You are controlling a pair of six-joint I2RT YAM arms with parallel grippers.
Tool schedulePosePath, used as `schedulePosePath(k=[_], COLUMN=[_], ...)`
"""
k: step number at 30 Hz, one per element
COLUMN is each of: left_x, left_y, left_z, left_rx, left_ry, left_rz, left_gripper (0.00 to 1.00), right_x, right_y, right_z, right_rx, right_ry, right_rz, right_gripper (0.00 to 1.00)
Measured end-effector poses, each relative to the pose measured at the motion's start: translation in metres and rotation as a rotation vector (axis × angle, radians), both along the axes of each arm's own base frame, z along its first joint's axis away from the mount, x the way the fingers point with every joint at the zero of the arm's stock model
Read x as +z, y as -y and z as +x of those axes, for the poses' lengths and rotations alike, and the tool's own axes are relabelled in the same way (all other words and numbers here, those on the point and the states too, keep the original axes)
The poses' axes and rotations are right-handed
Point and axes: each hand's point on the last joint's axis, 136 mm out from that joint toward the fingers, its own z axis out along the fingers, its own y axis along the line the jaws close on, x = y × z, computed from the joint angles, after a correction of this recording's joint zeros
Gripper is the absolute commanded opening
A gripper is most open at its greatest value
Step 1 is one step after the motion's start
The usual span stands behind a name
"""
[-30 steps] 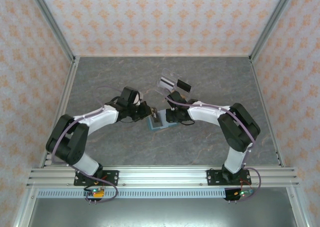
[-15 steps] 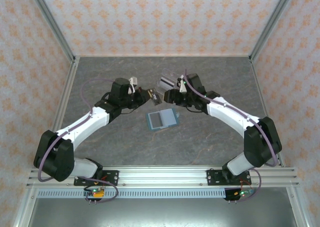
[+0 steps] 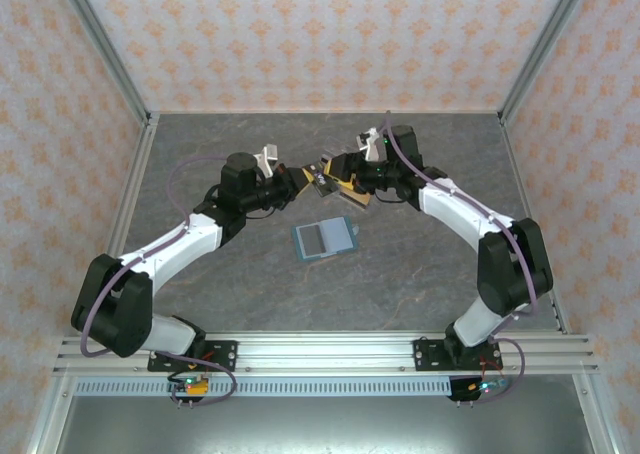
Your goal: Take the credit cards out of the card holder
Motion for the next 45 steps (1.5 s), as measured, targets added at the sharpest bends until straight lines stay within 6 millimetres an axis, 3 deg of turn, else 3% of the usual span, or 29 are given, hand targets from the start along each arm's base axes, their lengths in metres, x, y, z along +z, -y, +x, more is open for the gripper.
schedulePosePath(k=[5,7,16,24,31,35,41,45], left_x=[-0.003,-0.003,-0.005,-0.010,-0.011,-0.010,-0.012,-0.020], left_y=[0.000,0.000,0.004,0.007,0.007,0.006,0.005,0.005], left_z=[-0.002,-0.002,-0.003,-0.004,-0.004,-0.003,-0.001,0.000], left_rx=[-0.002,-0.001,-0.024,-0.045,-0.046,-0.042,-0.035,-0.028], left_ry=[-0.017,-0.017,-0.020,-0.035,-0.040,-0.039,-0.046,-0.069], left_rz=[-0.012,-0.015,-0.023,-0.025,-0.030,-0.031,-0.032,-0.025], left_gripper=[0.08,0.08,0.08,0.08,0.09,0.13,0.25,0.42], right_x=[0.010,0.011,0.007,-0.012,-0.005,-0.001,0.001,0.004], right_y=[-0.001,0.000,0.000,0.003,-0.006,-0.006,-0.007,-0.005], right_z=[-0.001,-0.001,-0.003,0.003,-0.006,-0.007,-0.010,-0.005], right_rx=[0.032,0.035,0.058,0.050,0.129,0.143,0.169,0.161], right_ry=[0.019,0.018,0.031,0.024,0.018,0.025,0.045,0.083], right_rz=[0.036,0.045,0.028,-0.036,0.026,0.045,0.041,0.001], right_gripper=[0.32,0.31,0.54,0.53,0.40,0.27,0.02,0.00])
